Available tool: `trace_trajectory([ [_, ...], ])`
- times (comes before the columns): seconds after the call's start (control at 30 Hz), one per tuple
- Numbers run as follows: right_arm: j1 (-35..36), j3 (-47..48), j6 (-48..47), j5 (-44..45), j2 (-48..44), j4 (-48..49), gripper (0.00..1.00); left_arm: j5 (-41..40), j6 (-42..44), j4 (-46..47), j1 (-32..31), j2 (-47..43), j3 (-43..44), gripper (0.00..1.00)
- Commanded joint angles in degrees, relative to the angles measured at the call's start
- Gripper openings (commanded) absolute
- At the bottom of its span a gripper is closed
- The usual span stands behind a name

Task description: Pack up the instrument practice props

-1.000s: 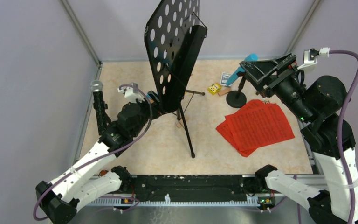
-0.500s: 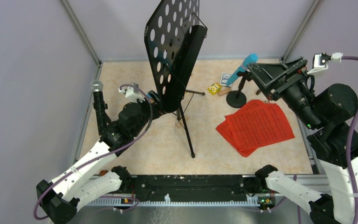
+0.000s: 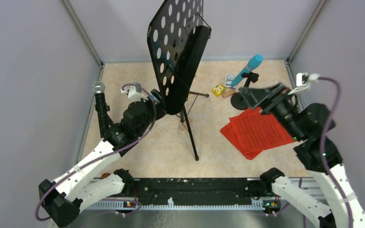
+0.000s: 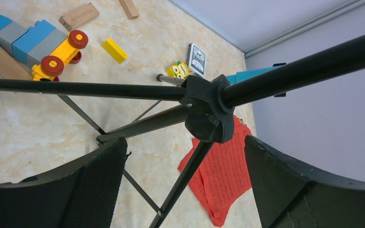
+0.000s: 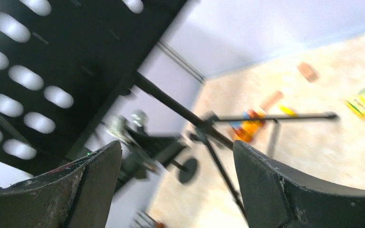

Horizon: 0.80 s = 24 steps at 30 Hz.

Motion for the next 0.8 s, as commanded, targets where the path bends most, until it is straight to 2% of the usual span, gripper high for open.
trace_trajectory([
  [0.0, 0.45, -22.51, -12.28, -6.55, -6.96, 16.96, 0.85, -1.43, -1.45, 2.82, 0.18, 2.17, 4.31, 0.94],
  [0.13, 0.53, -38.80, -11.24, -13.58, -5.74, 30.75, 0.84, -2.59, -0.56, 3.18, 0.33, 4.72, 6.20, 0.88],
  [0.23, 4.00, -44.71, -12.44, -15.94, -1.56, 39.51, 0.83, -1.71, -0.72, 4.32, 0.79, 6.05, 6.53, 0.83],
  [0.33, 14.24, -45.01, -18.71, -9.85, 4.10, 41.67, 0.83, -0.17, -1.30, 3.88, 1.67, 7.82, 7.43, 0.80],
  [0.4, 18.59, -45.15, -20.88, -6.74, 7.25, 44.17, 0.83, 0.77, -2.35, 2.20, 2.48, 8.94, 8.15, 0.78],
  [0.6, 22.64, -50.20, -19.94, -0.76, 15.73, 62.54, 0.78, 2.84, -4.42, 1.95, 4.33, 9.64, 8.08, 0.77],
  [0.77, 25.80, -47.19, -22.25, 0.69, 25.00, 65.49, 0.71, 3.50, -4.50, 2.03, 5.05, 9.21, 7.90, 0.77],
])
